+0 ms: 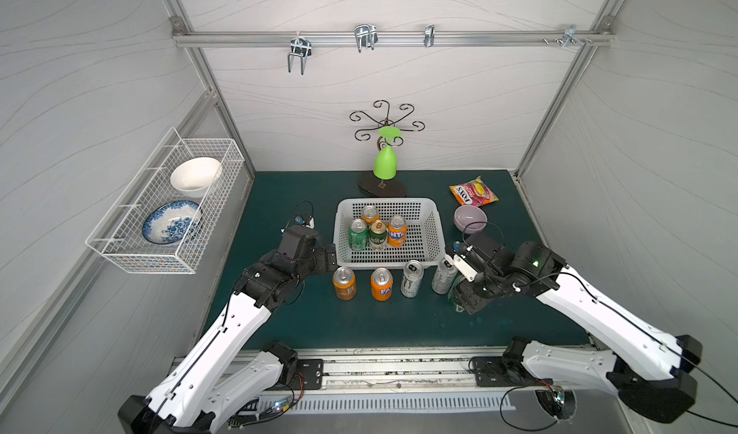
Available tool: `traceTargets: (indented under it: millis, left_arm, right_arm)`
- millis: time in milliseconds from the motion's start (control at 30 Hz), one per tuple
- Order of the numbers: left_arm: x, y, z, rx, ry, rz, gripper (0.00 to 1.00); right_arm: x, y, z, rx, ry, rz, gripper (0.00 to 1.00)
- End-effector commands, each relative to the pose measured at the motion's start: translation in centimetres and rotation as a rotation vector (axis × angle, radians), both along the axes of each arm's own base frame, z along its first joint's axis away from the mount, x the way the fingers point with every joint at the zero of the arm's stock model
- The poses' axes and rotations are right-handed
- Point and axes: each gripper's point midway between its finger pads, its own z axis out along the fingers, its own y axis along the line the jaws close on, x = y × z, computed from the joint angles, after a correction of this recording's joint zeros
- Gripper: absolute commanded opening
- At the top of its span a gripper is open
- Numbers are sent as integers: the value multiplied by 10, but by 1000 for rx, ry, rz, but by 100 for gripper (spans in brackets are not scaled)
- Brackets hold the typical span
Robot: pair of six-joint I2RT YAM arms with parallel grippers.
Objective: Take out the drinks from the basket
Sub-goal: Place the drink at the center of the board.
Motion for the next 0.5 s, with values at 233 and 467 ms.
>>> traceTargets:
  millis: [233,467]
  left_arm:
    - [8,-1,11,-3,-35,7,98]
    - [9,-1,11,-5,-35,4,98]
  right_arm:
    - [15,21,-10,132,-52,-117,56]
    - [18,8,-45,71,-48,-223,56]
